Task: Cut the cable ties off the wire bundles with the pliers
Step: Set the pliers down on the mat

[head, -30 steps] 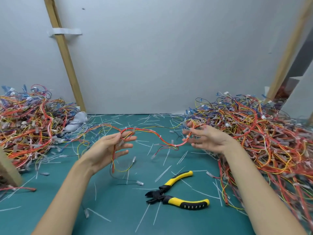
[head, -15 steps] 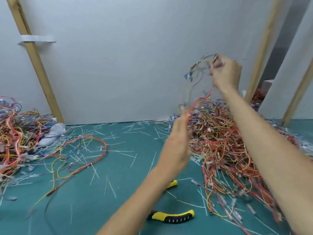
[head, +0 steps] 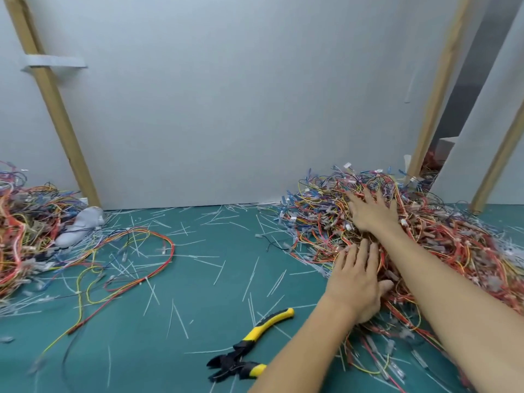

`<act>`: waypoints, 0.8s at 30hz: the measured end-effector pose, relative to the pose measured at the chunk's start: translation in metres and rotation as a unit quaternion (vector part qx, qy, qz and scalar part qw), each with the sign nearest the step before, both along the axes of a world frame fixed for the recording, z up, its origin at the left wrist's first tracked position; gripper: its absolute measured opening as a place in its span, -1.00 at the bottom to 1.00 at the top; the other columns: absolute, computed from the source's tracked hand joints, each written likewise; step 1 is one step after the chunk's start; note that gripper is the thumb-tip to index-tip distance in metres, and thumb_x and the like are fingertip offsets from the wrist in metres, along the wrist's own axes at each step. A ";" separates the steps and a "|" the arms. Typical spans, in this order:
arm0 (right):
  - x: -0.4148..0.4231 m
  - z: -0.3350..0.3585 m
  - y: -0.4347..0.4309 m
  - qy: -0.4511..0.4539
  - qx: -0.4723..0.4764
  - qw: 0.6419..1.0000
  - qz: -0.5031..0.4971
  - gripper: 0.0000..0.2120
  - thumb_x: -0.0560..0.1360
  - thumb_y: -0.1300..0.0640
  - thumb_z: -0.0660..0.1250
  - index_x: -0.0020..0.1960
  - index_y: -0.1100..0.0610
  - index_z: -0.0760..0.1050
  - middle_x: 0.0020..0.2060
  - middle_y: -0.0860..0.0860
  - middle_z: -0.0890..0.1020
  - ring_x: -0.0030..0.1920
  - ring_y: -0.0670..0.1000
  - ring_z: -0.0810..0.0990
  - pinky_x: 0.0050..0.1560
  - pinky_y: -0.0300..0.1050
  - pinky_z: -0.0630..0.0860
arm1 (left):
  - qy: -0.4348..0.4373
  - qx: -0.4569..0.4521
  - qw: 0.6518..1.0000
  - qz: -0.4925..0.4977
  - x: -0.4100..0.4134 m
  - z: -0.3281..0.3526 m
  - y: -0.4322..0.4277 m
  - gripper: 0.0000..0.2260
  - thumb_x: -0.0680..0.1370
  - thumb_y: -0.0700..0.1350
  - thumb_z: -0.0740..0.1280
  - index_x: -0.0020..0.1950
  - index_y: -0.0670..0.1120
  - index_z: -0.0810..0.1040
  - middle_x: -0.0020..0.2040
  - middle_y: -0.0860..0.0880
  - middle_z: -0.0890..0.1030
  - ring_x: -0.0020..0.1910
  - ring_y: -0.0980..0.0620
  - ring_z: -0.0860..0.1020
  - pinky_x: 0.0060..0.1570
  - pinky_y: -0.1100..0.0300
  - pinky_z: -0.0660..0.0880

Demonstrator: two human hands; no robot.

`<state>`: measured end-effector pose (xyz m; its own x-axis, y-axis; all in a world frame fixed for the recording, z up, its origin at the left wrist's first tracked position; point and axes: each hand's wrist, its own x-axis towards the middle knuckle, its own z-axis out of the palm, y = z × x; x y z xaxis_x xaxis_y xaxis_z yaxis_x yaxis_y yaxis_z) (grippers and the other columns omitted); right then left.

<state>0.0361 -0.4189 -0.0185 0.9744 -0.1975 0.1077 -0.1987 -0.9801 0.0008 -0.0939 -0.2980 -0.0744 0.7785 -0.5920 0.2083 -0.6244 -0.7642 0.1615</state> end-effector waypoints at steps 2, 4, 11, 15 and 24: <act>-0.002 0.006 0.008 -0.015 -0.021 1.000 -0.008 -0.52 0.68 -0.05 -0.11 0.58 -0.15 -0.09 0.59 0.06 -0.09 0.57 0.19 -0.20 0.49 0.31 -0.21 | 0.003 -0.033 0.999 -0.031 -0.001 0.005 0.016 -0.43 0.68 0.08 -0.01 0.58 -0.19 -0.08 0.59 -0.17 -0.09 0.57 -0.11 -0.09 0.52 0.02 -0.13; -0.009 0.007 0.024 -0.070 -0.048 0.996 -0.005 -0.49 0.66 0.03 0.00 0.59 -0.06 -0.01 0.59 0.12 -0.03 0.57 0.20 -0.18 0.50 0.29 -0.21 | -0.012 -0.064 0.997 -0.042 0.000 0.009 0.041 -0.47 0.68 0.06 0.02 0.57 -0.18 0.04 0.59 -0.17 0.01 0.55 -0.11 0.03 0.49 -0.01 0.00; -0.058 -0.007 0.126 -0.204 0.115 0.953 0.194 -0.59 0.55 0.16 0.18 0.40 0.07 0.42 0.31 0.07 0.54 0.35 0.08 0.43 0.37 0.07 0.25 | -0.016 -0.080 0.994 0.067 0.002 0.007 0.175 -0.63 0.67 -0.03 0.10 0.45 -0.11 0.33 0.44 -0.10 0.34 0.38 -0.10 0.34 0.36 0.01 0.27; -0.096 -0.032 0.177 -0.063 0.214 0.919 0.325 -0.63 0.57 0.13 0.22 0.35 -0.06 0.48 0.27 0.00 0.58 0.28 0.07 0.52 0.30 -0.05 0.38 | 0.000 -0.063 0.991 0.122 -0.013 -0.016 0.242 -0.63 0.66 -0.05 0.11 0.47 -0.09 0.30 0.42 -0.05 0.35 0.36 -0.06 0.35 0.35 0.06 0.26; -0.120 -0.077 0.208 0.049 0.111 0.912 0.391 -0.55 0.66 -0.10 0.04 0.54 -0.14 0.16 0.56 0.00 0.16 0.56 -0.02 0.07 0.47 -0.07 0.03 | 0.011 -0.092 0.985 0.146 -0.029 -0.034 0.279 -0.64 0.64 -0.02 0.16 0.44 -0.03 0.39 0.45 0.05 0.37 0.41 0.07 0.31 0.40 0.17 0.19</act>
